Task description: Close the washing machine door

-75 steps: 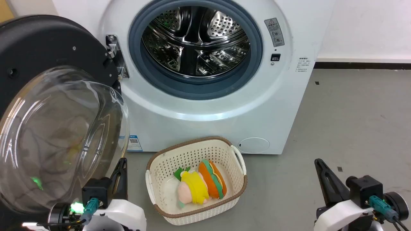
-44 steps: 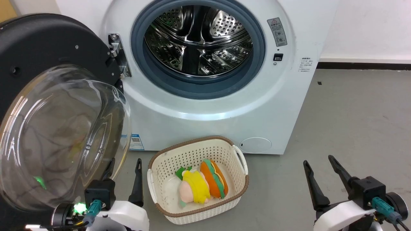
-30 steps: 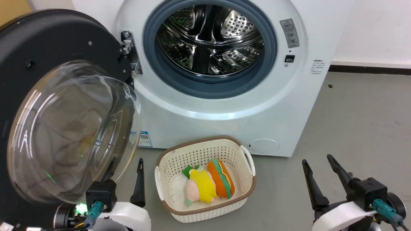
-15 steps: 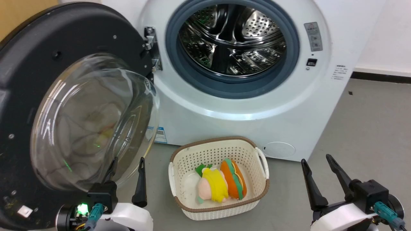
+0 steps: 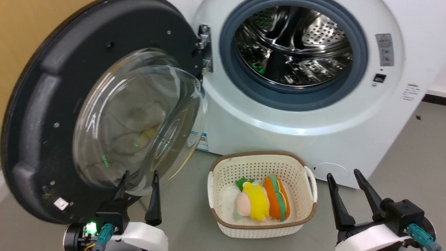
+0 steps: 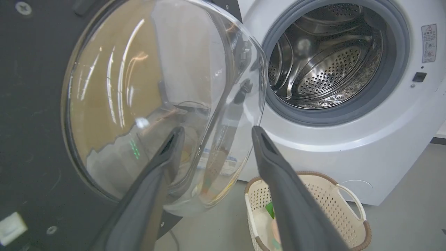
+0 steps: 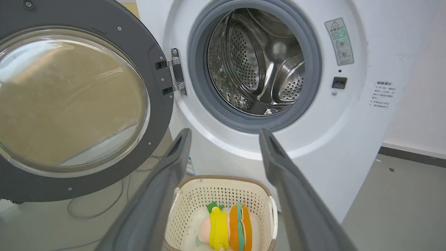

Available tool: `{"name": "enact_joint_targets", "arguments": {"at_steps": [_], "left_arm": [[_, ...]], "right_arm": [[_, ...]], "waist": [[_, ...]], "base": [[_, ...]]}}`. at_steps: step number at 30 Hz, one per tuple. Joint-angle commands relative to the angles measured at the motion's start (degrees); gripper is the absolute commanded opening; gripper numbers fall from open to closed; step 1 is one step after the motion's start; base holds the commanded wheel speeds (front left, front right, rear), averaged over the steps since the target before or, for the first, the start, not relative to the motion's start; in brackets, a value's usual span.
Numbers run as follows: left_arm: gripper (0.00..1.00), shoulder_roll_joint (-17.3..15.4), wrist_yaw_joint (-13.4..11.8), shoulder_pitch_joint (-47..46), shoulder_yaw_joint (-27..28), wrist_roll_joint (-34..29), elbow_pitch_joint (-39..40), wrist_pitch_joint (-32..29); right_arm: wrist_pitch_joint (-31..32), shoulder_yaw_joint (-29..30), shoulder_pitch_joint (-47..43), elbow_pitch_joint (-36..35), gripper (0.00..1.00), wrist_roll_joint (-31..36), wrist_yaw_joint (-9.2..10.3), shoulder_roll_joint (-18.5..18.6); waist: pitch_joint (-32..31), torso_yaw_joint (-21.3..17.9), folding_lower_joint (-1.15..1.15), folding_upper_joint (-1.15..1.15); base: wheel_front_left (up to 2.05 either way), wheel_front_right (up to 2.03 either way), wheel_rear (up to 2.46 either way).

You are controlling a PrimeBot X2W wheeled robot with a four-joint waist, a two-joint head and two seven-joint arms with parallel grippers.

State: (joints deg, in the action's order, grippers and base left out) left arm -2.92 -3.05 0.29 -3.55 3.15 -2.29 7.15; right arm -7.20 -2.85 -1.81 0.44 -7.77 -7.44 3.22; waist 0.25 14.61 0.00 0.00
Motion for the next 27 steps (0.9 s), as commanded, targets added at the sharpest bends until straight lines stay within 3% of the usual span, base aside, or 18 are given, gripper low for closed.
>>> {"name": "enact_joint_targets", "arguments": {"at_steps": [1, 27], "left_arm": [[1.0, 0.02, -0.47, -0.15, -0.09, 0.18, -0.08, 0.6], [1.0, 0.03, -4.35, 2.04, 0.06, 2.2, 2.7, 4.67]], "right_arm": [[-0.56, -0.33, -0.53, 0.08, 1.0, -0.59, -0.02, 0.22], [-4.62, -6.65, 3.23, 2.55, 1.0, -6.22, -0.04, 2.47]], "waist": [[0.07, 0.83, 0.0, 0.0], [1.93, 9.94, 0.0, 0.0]], "base": [[0.0, 0.0, 0.0], [0.0, 0.0, 0.0]]}}
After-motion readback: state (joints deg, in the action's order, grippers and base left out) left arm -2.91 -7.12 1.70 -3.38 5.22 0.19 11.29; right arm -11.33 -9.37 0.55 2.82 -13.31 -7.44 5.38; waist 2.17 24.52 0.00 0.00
